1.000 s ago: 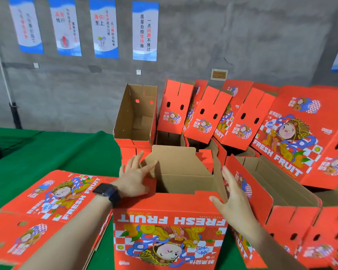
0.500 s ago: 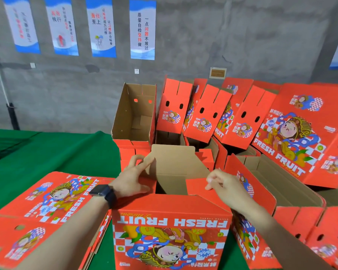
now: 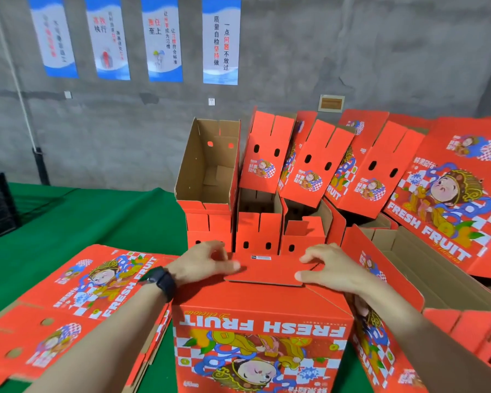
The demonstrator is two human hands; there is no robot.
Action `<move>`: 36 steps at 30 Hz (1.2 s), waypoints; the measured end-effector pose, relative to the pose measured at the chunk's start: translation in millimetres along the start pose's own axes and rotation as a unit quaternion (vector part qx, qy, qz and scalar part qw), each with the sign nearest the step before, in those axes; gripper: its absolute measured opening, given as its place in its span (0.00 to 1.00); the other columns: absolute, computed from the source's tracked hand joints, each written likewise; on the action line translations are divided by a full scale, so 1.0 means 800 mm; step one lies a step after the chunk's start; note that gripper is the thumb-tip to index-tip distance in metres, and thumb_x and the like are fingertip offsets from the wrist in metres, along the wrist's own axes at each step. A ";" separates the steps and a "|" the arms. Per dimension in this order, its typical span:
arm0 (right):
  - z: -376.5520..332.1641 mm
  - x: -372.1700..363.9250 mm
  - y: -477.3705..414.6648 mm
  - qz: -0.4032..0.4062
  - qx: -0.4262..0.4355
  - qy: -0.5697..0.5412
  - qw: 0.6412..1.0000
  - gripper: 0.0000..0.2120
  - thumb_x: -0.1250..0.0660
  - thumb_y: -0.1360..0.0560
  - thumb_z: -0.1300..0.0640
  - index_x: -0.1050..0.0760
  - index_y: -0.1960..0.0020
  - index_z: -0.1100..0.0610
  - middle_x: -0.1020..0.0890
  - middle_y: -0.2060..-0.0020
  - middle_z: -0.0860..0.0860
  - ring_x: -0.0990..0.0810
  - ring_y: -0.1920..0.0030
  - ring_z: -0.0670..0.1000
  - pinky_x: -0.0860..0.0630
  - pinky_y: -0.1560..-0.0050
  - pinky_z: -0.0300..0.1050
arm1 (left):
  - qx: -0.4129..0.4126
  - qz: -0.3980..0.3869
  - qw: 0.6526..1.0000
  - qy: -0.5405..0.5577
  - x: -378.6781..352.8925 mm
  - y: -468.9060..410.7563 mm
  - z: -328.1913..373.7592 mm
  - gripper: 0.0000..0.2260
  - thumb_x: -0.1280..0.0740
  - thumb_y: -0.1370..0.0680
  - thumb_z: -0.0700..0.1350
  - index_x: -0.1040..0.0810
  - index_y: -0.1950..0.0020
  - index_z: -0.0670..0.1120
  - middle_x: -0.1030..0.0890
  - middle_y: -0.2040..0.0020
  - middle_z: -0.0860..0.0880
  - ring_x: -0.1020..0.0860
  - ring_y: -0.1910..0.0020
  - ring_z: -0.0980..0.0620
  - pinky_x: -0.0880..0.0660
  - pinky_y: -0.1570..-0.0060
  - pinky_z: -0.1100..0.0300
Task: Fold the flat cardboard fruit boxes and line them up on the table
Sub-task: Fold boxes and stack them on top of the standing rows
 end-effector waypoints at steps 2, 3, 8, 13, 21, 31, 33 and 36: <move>-0.006 -0.006 -0.003 -0.032 -0.007 0.021 0.999 0.25 0.30 0.28 0.44 0.31 0.34 0.47 0.38 0.27 0.47 0.43 0.26 0.50 0.41 0.29 0.49 | 0.017 -0.034 0.996 -0.081 -0.009 -0.003 0.000 0.20 0.26 0.31 0.60 0.28 0.48 0.51 0.23 0.48 0.51 0.25 0.52 0.54 0.31 0.58 0.63; -0.009 -0.009 -0.004 -0.060 -0.012 0.000 0.998 0.28 0.30 0.28 0.46 0.34 0.31 0.46 0.39 0.26 0.48 0.42 0.26 0.51 0.40 0.28 0.51 | 0.025 -0.039 0.994 -0.095 -0.010 -0.004 0.002 0.25 0.26 0.32 0.60 0.29 0.42 0.51 0.23 0.46 0.50 0.25 0.50 0.53 0.30 0.55 0.63; -0.016 -0.019 -0.015 -0.119 -0.027 0.046 0.991 0.40 0.30 0.27 0.47 0.47 0.22 0.49 0.39 0.26 0.50 0.38 0.28 0.53 0.38 0.28 0.51 | 0.024 -0.048 0.979 -0.195 -0.016 -0.011 0.009 0.39 0.28 0.31 0.62 0.38 0.26 0.50 0.31 0.31 0.47 0.32 0.33 0.46 0.34 0.33 0.51; -0.024 -0.028 -0.024 -0.070 -0.027 0.140 0.987 0.41 0.28 0.30 0.46 0.45 0.24 0.50 0.35 0.30 0.52 0.37 0.29 0.55 0.40 0.29 0.54 | 0.028 -0.038 0.968 -0.248 -0.021 -0.012 0.008 0.38 0.28 0.32 0.63 0.37 0.27 0.53 0.30 0.34 0.48 0.32 0.37 0.45 0.31 0.37 0.48; -0.023 -0.034 -0.022 -0.010 0.003 0.184 0.983 0.41 0.28 0.30 0.42 0.45 0.24 0.49 0.34 0.30 0.51 0.36 0.30 0.54 0.40 0.30 0.55 | 0.034 -0.013 0.966 -0.256 -0.022 -0.014 0.010 0.35 0.27 0.32 0.61 0.35 0.29 0.54 0.29 0.35 0.49 0.31 0.38 0.46 0.30 0.38 0.47; 0.009 -0.021 -0.017 -0.018 0.005 -0.104 0.994 0.19 0.45 0.17 0.56 0.34 0.27 0.49 0.34 0.27 0.48 0.37 0.27 0.49 0.38 0.28 0.45 | 0.011 -0.037 0.982 -0.185 -0.011 -0.017 0.010 0.29 0.33 0.25 0.59 0.34 0.27 0.50 0.27 0.33 0.49 0.28 0.36 0.50 0.33 0.40 0.62; 0.009 -0.021 -0.016 0.008 0.004 -0.094 0.996 0.20 0.42 0.18 0.59 0.33 0.28 0.50 0.32 0.29 0.49 0.33 0.29 0.49 0.34 0.31 0.44 | 0.009 -0.006 0.986 -0.167 -0.006 -0.017 0.008 0.28 0.31 0.26 0.56 0.31 0.29 0.49 0.25 0.34 0.49 0.27 0.37 0.51 0.33 0.41 0.64; 0.008 -0.021 -0.016 0.041 0.001 -0.058 0.997 0.20 0.39 0.20 0.58 0.33 0.28 0.52 0.32 0.29 0.50 0.35 0.29 0.50 0.38 0.28 0.47 | 0.020 0.061 0.990 -0.128 0.009 -0.016 0.003 0.29 0.26 0.29 0.52 0.28 0.31 0.46 0.27 0.33 0.46 0.29 0.35 0.49 0.34 0.37 0.61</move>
Point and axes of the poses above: each hand's wrist, its own y-axis away from the middle knuckle, its own x-axis out of the back of the hand, z = x × y, the point moved 6 cm from there along -y, towards the middle knuckle
